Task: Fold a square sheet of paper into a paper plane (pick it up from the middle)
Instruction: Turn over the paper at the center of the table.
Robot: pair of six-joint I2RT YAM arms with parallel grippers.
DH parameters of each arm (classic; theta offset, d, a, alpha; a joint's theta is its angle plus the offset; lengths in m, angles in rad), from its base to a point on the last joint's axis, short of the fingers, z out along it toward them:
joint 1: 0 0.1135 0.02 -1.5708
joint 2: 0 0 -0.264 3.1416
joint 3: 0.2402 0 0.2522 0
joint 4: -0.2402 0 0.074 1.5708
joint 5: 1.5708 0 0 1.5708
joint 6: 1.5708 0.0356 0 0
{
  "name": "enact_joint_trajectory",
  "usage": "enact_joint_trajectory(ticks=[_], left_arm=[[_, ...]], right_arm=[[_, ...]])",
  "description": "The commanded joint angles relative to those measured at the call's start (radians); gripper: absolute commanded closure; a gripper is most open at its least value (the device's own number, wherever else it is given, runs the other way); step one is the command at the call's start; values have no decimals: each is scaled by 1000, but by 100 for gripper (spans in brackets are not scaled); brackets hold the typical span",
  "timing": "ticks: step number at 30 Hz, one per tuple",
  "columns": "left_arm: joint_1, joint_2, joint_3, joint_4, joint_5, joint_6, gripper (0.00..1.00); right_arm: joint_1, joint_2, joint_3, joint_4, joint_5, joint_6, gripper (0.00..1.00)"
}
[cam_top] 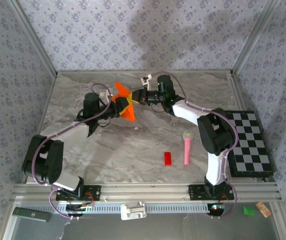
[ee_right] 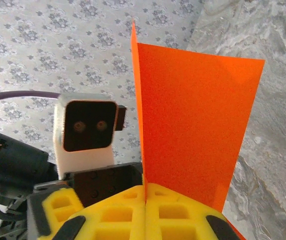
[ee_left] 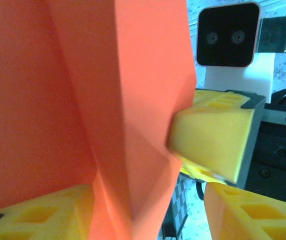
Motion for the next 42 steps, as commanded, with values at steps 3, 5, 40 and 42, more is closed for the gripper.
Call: enact_joint_trajectory(ticks=[3, 5, 40, 42], left_arm=[[-5, 13, 23, 108, 39, -30, 46], [-5, 12, 18, 134, 41, -42, 49], [27, 20, 28, 5, 1, 29, 92], [26, -1, 57, -140, -27, 127, 93]], right_arm=[[-14, -15, -30, 118, -34, 85, 97], [-18, -9, -35, 141, -37, 107, 96], [-69, -98, -97, -80, 94, -85, 63], [-80, -139, -99, -207, 164, -181, 59]])
